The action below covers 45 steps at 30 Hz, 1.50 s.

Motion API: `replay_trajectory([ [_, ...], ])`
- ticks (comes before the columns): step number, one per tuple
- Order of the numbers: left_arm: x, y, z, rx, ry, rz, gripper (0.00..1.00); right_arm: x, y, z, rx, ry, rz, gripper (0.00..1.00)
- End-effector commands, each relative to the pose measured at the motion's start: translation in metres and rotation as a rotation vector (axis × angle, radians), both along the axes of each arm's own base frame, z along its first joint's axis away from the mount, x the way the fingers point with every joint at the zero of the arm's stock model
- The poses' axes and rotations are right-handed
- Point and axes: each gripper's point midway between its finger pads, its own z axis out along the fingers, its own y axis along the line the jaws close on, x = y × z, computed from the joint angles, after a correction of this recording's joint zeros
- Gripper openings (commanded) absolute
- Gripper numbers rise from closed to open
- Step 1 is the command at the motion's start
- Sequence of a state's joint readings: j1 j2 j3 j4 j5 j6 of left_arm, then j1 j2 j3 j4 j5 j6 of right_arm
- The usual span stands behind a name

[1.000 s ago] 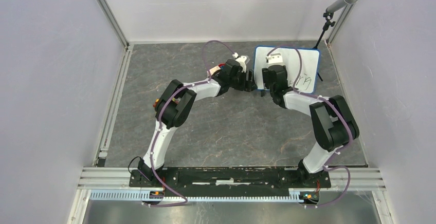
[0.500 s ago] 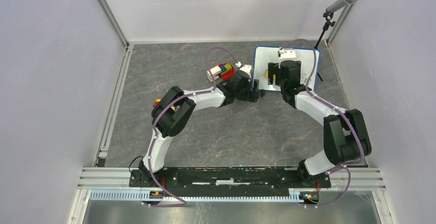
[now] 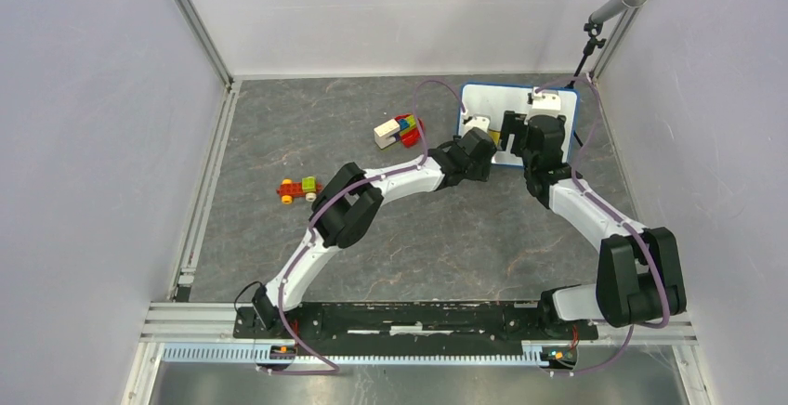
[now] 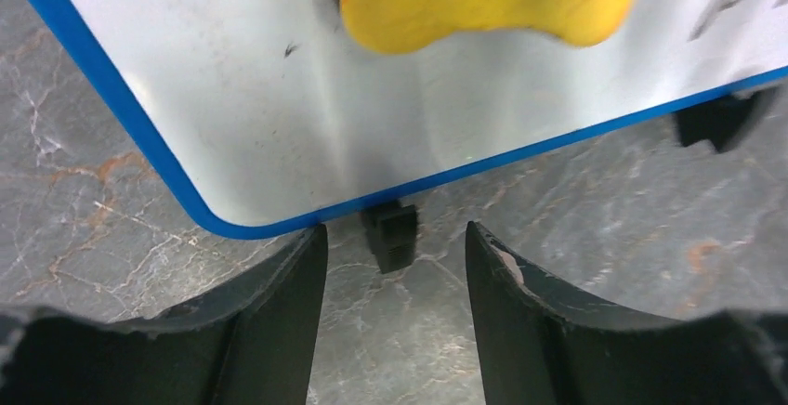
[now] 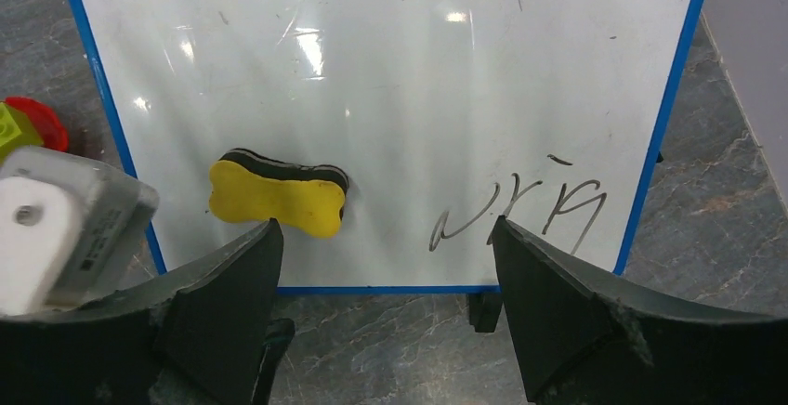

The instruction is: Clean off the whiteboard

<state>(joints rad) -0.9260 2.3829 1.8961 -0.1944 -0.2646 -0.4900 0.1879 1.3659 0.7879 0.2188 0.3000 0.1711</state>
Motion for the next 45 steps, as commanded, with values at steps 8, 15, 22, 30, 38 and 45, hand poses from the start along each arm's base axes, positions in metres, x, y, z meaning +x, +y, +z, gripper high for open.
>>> replay_trajectory([
  [8,0.011,0.031,-0.02,0.168,-0.037,0.129,0.33,-0.002,0.004,0.012,0.028,-0.034,0.018,0.88],
  [15,0.008,0.059,-0.012,0.222,-0.087,0.153,0.17,-0.006,0.007,-0.003,0.011,0.004,0.05,0.87],
  [22,0.002,0.092,-0.01,0.259,-0.102,0.168,0.14,-0.002,0.02,-0.018,0.016,0.052,0.115,0.87],
  [30,-0.008,0.131,-0.015,0.244,-0.054,0.206,0.22,0.006,0.047,-0.037,0.023,0.102,0.245,0.89],
  [38,-0.023,0.116,0.012,0.077,-0.02,0.084,0.71,0.002,0.056,-0.047,-0.056,0.137,0.286,0.92],
  [45,-0.019,0.134,0.04,-0.276,-0.008,-0.031,1.0,0.008,0.073,-0.043,-0.122,0.16,0.345,0.95],
])
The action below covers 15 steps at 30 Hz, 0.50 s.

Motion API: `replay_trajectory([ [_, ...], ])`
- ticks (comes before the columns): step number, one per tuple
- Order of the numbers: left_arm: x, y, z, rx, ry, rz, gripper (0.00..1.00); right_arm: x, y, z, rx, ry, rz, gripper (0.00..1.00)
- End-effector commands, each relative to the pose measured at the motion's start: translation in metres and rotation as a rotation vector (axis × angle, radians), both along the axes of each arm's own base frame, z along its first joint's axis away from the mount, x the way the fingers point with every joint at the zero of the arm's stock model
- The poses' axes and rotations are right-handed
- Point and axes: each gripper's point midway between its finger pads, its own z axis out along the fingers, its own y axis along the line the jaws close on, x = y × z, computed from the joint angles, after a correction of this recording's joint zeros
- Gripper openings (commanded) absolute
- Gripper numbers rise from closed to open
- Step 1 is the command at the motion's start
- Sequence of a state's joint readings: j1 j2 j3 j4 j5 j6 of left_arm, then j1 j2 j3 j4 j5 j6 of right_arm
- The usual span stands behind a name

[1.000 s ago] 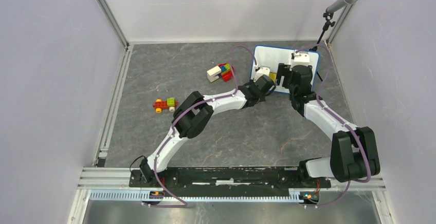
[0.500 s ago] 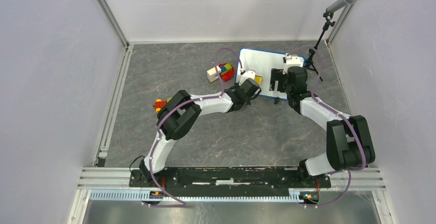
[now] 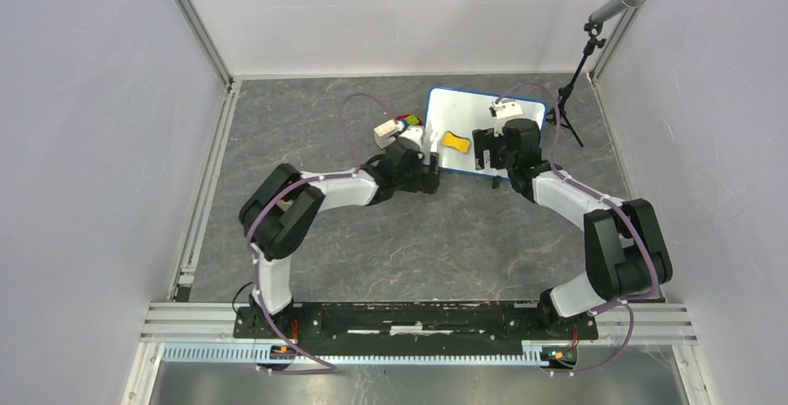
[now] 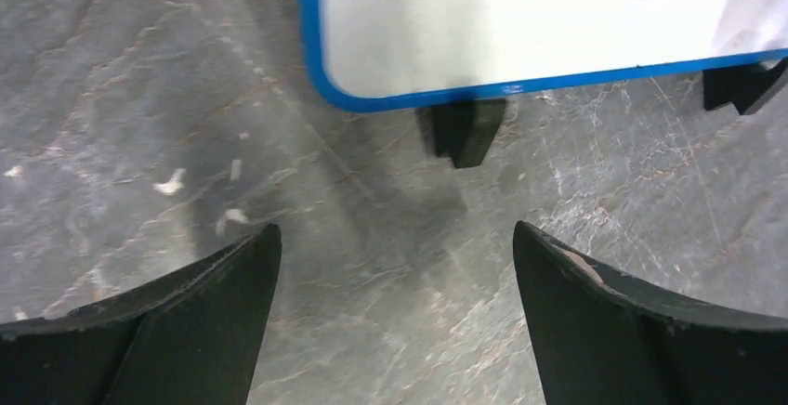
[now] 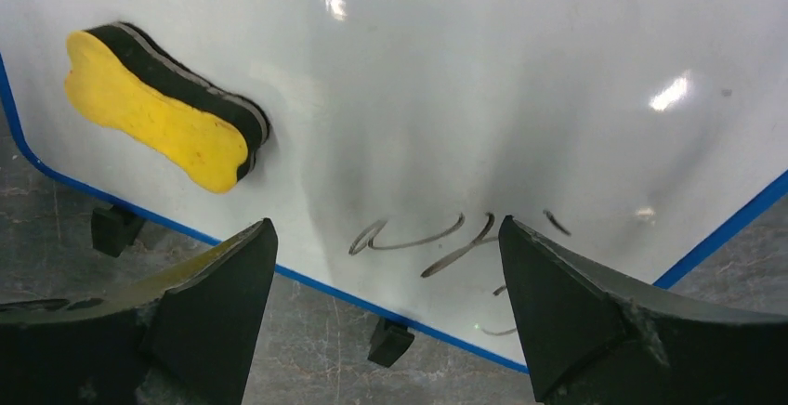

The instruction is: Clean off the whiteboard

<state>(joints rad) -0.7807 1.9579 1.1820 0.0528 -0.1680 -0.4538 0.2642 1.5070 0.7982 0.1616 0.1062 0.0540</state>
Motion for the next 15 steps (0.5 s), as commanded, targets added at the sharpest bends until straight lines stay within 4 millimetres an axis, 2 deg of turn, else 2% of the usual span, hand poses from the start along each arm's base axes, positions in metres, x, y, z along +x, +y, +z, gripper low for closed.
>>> replay_trajectory([
  [1,0.016,-0.002,0.056,-0.316,-0.082,-0.081,1.0,0.019,0.019,0.022,-0.072,-0.046,0.077,0.95],
  [5,0.033,0.011,0.071,-0.39,-0.117,-0.089,1.0,0.03,0.044,0.03,-0.188,-0.043,0.157,0.95],
  [8,0.05,0.006,0.078,-0.447,-0.113,-0.116,1.0,0.035,0.059,0.039,-0.314,-0.055,0.197,0.95],
  [12,0.077,0.004,0.068,-0.437,-0.084,-0.099,1.0,0.038,0.064,0.036,-0.371,-0.026,0.218,0.95],
  [15,0.089,-0.003,0.063,-0.492,-0.073,-0.105,0.98,0.037,0.08,0.037,-0.4,-0.023,0.297,0.93],
])
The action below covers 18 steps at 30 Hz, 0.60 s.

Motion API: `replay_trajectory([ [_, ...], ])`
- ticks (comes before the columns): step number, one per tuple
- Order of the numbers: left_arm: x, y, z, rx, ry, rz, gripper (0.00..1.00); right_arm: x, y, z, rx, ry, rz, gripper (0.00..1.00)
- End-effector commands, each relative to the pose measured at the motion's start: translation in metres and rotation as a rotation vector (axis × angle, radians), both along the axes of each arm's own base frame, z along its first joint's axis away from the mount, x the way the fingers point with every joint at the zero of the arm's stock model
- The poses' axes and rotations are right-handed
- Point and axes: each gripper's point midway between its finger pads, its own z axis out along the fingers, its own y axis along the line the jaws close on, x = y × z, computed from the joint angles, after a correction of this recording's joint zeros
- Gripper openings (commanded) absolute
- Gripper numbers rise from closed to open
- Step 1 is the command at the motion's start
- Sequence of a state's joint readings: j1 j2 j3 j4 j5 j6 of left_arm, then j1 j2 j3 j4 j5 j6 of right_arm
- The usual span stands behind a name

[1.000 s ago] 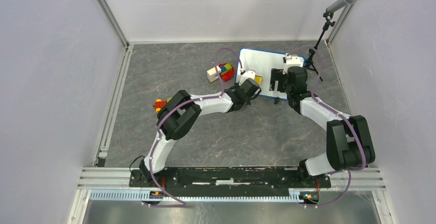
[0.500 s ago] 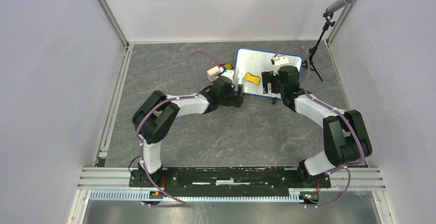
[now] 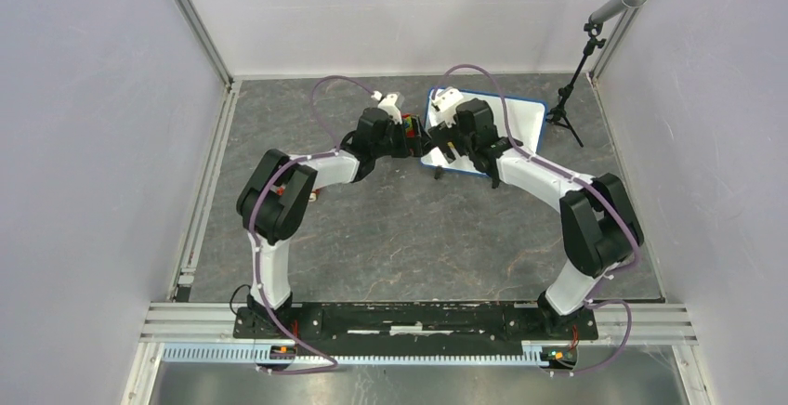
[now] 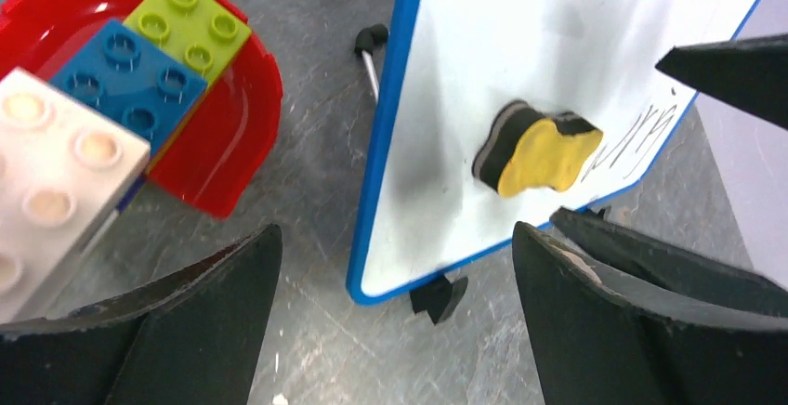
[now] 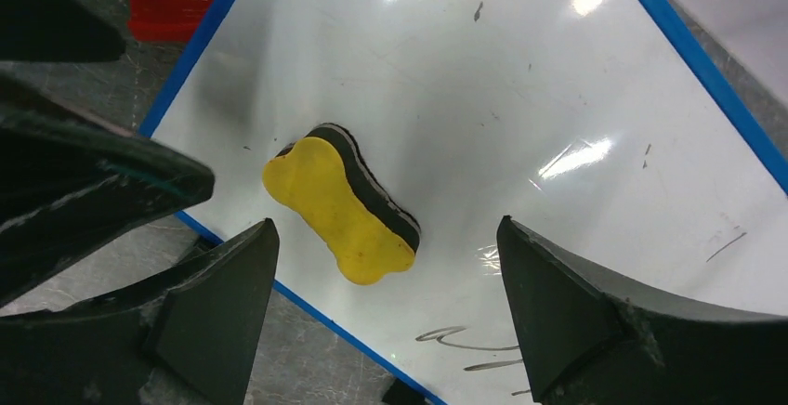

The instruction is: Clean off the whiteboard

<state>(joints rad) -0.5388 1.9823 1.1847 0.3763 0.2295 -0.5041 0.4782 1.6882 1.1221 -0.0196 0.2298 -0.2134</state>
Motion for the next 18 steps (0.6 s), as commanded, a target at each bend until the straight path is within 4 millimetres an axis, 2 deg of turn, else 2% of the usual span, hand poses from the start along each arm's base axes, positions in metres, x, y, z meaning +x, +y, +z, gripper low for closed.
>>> replay_trajectory([
  [1,0.018,-0.019,0.005,-0.105,-0.002,-0.055,0.95,0.004,0.006,0.007,-0.121,0.0,0.071,0.91],
  [3,0.02,-0.024,-0.003,-0.097,-0.001,-0.085,0.89,0.001,0.015,0.006,-0.136,-0.005,0.112,0.9],
  [8,0.017,-0.023,-0.013,-0.063,-0.019,-0.125,0.84,0.001,0.027,0.003,-0.148,-0.005,0.143,0.84],
  [14,0.014,-0.029,-0.015,-0.064,-0.046,-0.186,0.71,0.009,0.026,-0.009,-0.202,0.002,0.111,0.78],
  [18,0.016,-0.029,-0.02,-0.061,-0.042,-0.184,0.63,0.012,0.021,-0.013,-0.233,-0.006,0.08,0.71],
])
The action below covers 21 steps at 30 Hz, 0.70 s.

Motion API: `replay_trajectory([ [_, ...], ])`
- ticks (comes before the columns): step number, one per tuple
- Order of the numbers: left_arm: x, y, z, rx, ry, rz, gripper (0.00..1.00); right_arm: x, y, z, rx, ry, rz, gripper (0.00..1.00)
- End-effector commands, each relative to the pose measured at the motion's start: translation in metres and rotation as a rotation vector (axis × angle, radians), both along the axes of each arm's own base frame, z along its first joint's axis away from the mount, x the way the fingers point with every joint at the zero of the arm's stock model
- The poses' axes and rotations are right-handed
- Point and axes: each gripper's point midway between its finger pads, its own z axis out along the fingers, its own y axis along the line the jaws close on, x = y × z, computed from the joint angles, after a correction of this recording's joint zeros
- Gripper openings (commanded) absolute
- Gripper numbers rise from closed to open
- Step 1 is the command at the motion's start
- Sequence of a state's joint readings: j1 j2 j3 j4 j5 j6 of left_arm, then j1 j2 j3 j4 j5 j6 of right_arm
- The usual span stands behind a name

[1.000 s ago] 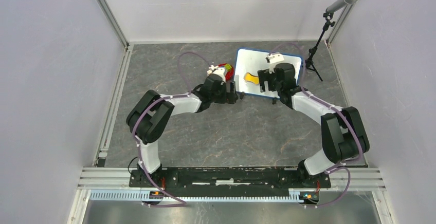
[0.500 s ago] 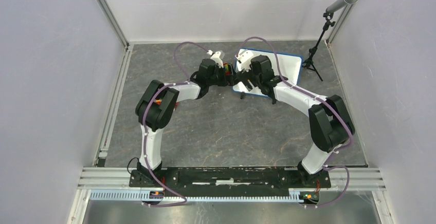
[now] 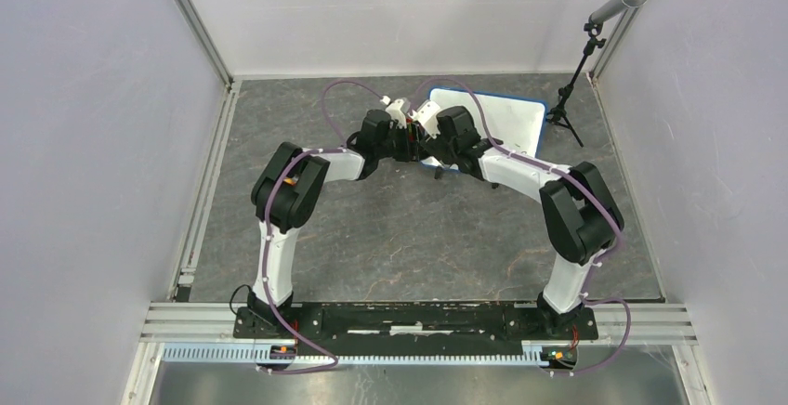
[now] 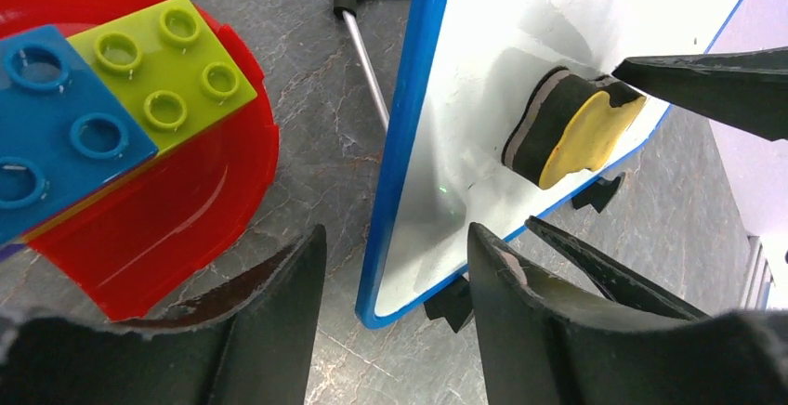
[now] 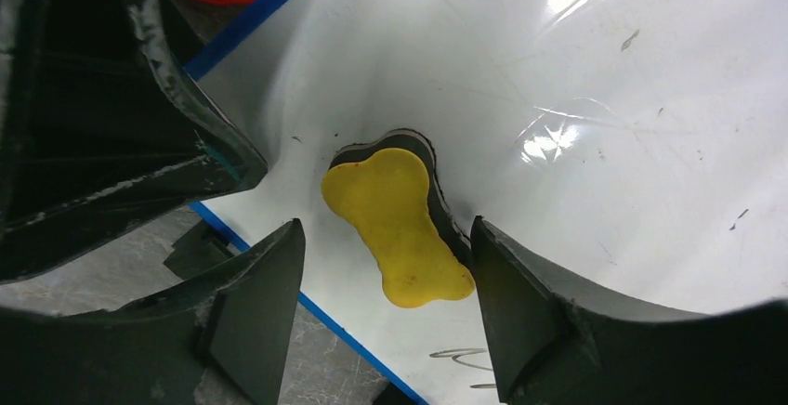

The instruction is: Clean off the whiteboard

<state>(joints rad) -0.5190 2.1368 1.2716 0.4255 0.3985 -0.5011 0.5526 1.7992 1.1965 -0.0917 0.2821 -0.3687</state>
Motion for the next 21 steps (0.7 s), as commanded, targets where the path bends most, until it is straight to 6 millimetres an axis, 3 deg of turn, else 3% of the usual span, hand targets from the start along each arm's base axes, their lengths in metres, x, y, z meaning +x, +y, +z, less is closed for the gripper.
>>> replay_trajectory([
  [1,0.012,-0.008,0.012,-0.022,-0.093,-0.047,0.61,0.015,-0.001,0.014,-0.023,-0.067,-0.038,0.7],
  [7,0.018,-0.005,0.01,-0.006,-0.084,0.001,0.48,0.015,-0.003,0.013,-0.006,-0.112,-0.074,0.68],
  [14,0.023,0.0,-0.003,0.029,-0.019,0.06,0.34,0.013,-0.014,0.008,0.017,-0.151,-0.159,0.54],
  [21,0.02,0.004,-0.02,0.044,0.034,0.088,0.26,0.011,-0.013,0.005,0.085,-0.156,-0.197,0.44],
])
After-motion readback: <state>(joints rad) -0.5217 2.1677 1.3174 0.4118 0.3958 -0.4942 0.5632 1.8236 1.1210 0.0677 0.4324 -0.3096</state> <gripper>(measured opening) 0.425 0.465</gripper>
